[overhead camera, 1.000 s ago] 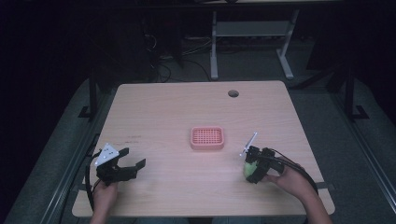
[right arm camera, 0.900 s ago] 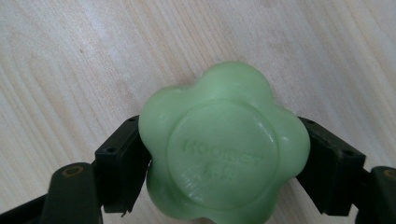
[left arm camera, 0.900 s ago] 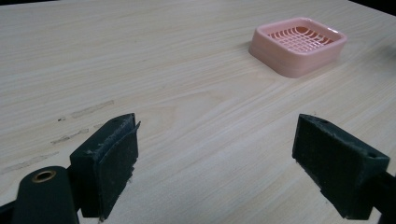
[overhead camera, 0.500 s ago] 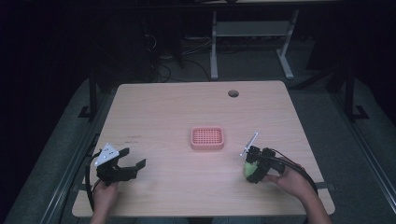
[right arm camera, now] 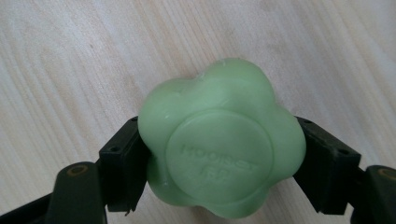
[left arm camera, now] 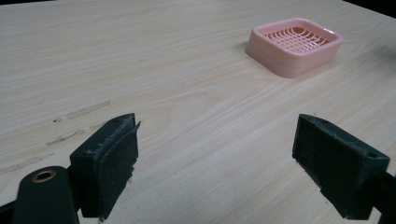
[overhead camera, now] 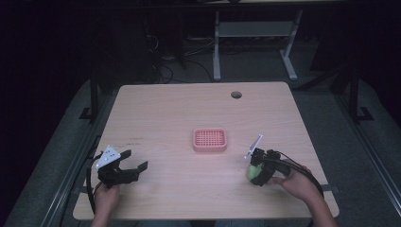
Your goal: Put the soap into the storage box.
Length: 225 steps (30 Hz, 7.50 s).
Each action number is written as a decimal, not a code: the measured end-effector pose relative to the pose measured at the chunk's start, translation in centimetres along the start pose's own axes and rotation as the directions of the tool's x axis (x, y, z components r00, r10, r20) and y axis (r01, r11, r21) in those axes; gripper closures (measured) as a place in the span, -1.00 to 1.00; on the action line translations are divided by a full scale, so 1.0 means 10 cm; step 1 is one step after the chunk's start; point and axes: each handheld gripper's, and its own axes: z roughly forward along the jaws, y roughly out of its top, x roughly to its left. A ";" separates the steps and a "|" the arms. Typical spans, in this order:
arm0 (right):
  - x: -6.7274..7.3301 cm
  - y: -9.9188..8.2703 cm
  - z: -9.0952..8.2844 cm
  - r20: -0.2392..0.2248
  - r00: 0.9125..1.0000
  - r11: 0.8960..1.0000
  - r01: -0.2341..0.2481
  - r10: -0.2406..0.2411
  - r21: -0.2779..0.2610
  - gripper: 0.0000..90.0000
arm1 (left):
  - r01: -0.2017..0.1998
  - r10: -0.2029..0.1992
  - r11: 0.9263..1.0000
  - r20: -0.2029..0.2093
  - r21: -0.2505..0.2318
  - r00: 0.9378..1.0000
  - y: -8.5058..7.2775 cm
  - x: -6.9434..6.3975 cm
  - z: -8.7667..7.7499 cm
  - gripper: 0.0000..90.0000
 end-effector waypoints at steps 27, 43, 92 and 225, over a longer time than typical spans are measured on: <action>-0.02 -0.05 0.07 -0.014 0.999 0.997 -0.039 0.039 -0.068 -0.41 | 0.000 0.000 1.000 0.005 -0.002 1.000 0.00 -0.01 0.00 -0.69; -0.03 0.10 -0.13 0.025 1.000 0.998 0.014 -0.012 -0.063 -0.41 | 0.005 -0.005 1.000 0.004 0.000 1.000 0.00 0.00 -0.02 -0.69; -0.39 0.97 -0.50 -0.006 0.999 0.992 0.046 -0.047 -0.115 -0.41 | 0.004 -0.004 1.000 -0.010 -0.001 1.000 0.00 0.01 -0.02 -0.69; -0.57 1.90 0.05 -0.059 0.998 0.998 -0.031 0.028 -0.050 -0.39 | 0.038 -0.038 0.999 0.003 -0.032 0.999 0.01 0.03 -0.04 -0.69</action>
